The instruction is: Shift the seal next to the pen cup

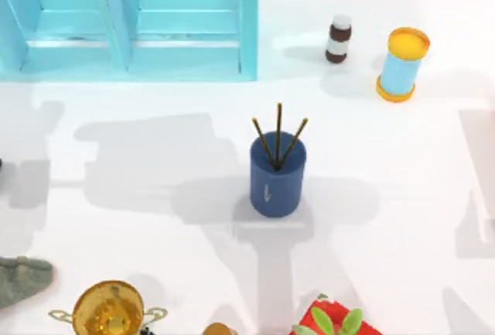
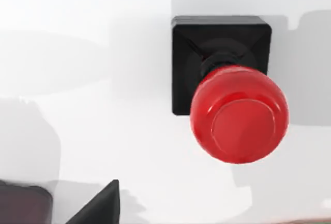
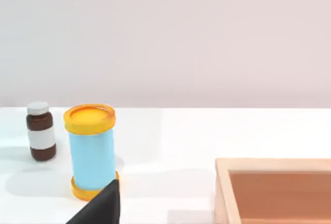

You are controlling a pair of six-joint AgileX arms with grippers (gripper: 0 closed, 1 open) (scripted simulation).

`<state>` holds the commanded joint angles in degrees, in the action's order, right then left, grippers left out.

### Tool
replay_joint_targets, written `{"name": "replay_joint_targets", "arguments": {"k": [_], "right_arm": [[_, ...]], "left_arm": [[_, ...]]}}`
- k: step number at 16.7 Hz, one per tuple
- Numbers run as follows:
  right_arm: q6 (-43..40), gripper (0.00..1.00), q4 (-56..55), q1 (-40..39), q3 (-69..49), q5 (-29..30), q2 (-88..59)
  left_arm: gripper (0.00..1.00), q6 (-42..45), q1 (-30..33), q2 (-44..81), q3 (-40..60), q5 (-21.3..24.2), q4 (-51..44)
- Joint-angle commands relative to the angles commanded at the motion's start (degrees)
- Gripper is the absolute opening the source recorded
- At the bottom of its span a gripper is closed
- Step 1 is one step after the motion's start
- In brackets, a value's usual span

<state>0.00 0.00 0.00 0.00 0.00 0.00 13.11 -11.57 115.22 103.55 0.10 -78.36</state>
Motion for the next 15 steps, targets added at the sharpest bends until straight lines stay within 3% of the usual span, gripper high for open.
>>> {"name": "replay_joint_targets", "arguments": {"k": [5,11,15], "right_arm": [[0.0,1.00,0.0,0.0,0.0,0.0,0.0],[0.0,1.00,0.0,0.0,0.0,0.0,0.0],[0.0,1.00,0.0,0.0,0.0,0.0,0.0]], "left_arm": [[1.00,-0.1,0.2,0.2,-2.4,0.0,2.4],[1.00,0.1,-0.1,2.6,-14.9,0.0,18.1],[1.00,0.2,-0.2,3.4,-17.9,0.0,21.4]]}}
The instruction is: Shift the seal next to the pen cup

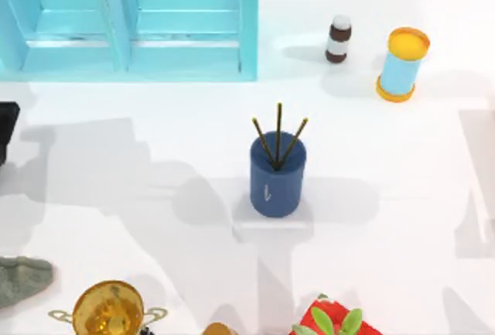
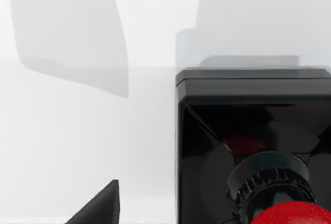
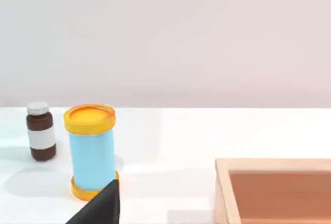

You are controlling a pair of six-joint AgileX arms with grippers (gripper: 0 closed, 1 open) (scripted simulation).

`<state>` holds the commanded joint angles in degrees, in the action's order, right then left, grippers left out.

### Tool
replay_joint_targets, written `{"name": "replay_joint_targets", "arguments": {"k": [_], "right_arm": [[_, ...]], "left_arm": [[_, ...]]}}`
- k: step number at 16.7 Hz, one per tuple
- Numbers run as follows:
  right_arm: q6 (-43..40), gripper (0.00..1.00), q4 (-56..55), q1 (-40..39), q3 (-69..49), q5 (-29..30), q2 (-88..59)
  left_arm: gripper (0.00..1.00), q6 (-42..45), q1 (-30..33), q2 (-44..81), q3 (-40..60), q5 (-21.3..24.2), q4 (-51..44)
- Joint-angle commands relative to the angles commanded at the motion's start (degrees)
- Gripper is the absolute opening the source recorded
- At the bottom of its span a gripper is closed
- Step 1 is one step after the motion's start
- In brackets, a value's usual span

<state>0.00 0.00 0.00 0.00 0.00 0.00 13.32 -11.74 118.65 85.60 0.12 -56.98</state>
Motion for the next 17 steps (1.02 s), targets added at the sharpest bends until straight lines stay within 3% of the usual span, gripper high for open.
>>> {"name": "replay_joint_targets", "arguments": {"k": [2,15,17], "right_arm": [[0.0,1.00,0.0,0.0,0.0,0.0,0.0],[0.0,1.00,0.0,0.0,0.0,0.0,0.0],[0.0,1.00,0.0,0.0,0.0,0.0,0.0]], "left_arm": [[1.00,0.0,0.0,0.0,0.0,0.0,0.0],[0.02,0.0,0.0,0.0,0.0,0.0,0.0],[0.00,0.0,0.0,0.0,0.0,0.0,0.0]]}}
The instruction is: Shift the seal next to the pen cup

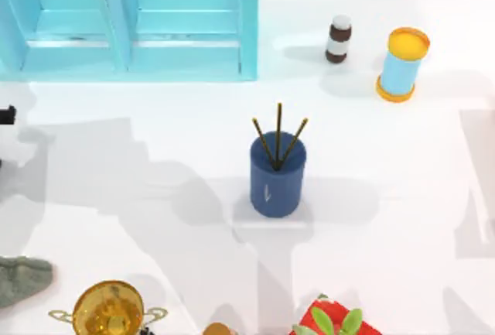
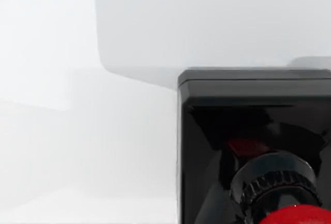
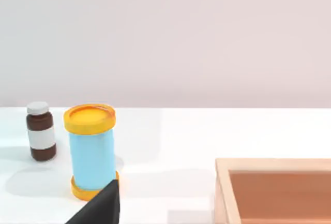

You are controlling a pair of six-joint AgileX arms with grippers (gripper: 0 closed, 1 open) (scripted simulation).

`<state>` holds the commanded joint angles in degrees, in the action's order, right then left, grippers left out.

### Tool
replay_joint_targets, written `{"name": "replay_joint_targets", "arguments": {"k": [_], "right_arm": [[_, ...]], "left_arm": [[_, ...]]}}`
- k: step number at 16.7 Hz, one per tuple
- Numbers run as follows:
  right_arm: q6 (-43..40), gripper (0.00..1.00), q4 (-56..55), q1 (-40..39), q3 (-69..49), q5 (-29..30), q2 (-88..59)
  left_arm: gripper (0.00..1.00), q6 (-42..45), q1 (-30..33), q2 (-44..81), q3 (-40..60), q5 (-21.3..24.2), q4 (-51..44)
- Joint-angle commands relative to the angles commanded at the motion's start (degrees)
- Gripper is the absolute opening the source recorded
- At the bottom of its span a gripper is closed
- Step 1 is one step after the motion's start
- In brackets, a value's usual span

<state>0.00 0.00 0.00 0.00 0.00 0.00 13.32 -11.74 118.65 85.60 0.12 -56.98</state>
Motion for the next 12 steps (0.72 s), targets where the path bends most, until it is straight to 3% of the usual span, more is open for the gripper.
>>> {"name": "replay_joint_targets", "arguments": {"k": [8,12], "right_arm": [[0.0,1.00,0.0,0.0,0.0,0.0,0.0],[0.0,1.00,0.0,0.0,0.0,0.0,0.0]], "left_arm": [[0.00,-0.1,0.2,0.0,0.1,0.0,-0.1],[0.00,-4.3,4.4,-0.4,5.8,0.0,-6.3]]}}
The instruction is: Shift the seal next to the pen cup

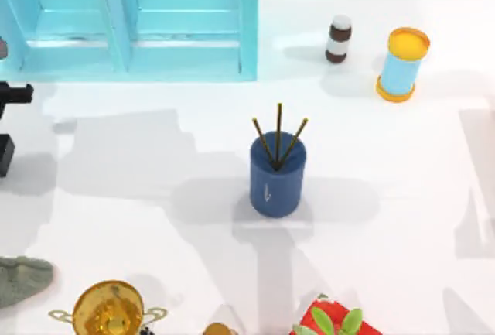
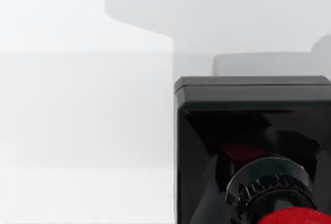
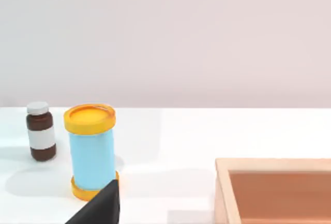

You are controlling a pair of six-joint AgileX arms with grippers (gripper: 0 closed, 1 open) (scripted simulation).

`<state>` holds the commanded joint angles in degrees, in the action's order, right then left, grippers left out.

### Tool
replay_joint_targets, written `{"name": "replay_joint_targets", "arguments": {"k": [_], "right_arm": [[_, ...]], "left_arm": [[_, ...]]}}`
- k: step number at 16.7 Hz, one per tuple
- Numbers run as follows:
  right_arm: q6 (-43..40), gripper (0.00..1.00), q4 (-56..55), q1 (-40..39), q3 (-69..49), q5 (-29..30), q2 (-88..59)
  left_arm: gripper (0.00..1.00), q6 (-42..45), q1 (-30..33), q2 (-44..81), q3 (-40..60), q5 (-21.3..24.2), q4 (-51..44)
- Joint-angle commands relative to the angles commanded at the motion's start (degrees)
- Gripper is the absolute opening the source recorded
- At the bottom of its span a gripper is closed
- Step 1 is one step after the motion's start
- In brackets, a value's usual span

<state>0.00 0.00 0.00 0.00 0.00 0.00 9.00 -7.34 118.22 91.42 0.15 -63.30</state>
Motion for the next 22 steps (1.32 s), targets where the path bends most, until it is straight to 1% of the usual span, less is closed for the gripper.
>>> {"name": "replay_joint_targets", "arguments": {"k": [6,9,16,19,22], "right_arm": [[0.0,1.00,0.0,0.0,0.0,0.0,0.0],[0.0,1.00,0.0,0.0,0.0,0.0,0.0],[0.0,1.00,0.0,0.0,0.0,0.0,0.0],[0.0,1.00,0.0,0.0,0.0,0.0,0.0],[0.0,1.00,0.0,0.0,0.0,0.0,0.0]], "left_arm": [[0.00,-11.8,11.9,-2.2,14.6,0.0,-17.3],[0.00,-16.0,16.1,-3.4,19.6,0.0,-23.0],[0.00,-17.5,17.4,-3.3,20.4,0.0,-23.8],[0.00,-23.2,22.9,-3.4,20.6,-0.4,-23.3],[0.00,-33.0,32.6,-3.9,20.0,-1.0,-22.3]]}}
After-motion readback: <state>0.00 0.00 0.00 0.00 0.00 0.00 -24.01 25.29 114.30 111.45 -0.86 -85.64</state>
